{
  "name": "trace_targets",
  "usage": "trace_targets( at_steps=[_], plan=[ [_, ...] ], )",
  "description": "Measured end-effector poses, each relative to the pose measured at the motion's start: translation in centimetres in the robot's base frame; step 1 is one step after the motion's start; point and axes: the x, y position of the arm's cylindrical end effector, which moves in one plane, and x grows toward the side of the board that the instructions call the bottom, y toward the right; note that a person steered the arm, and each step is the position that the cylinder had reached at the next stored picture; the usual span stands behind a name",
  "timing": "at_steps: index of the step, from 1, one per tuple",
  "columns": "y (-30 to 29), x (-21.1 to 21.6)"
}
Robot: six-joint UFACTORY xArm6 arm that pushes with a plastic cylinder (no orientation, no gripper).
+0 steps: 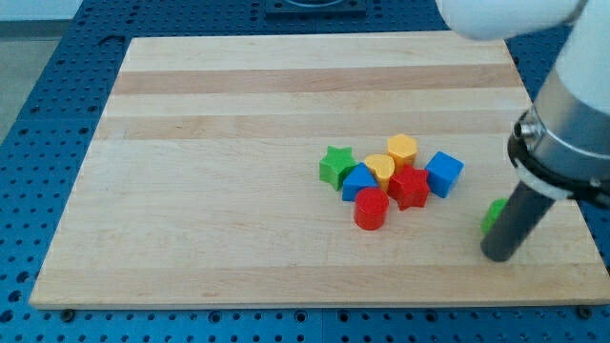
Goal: Slide the green circle up a bit
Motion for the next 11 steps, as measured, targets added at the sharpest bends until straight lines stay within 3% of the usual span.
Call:
trace_targets(
  at_steps=[3,6,7,10,11],
  plan=[
    [2.8,-9.0],
    [6.0,-6.5],
    [6.6,-8.8],
    [1.1,-10.4],
    [5.5,-7.9]
  ],
)
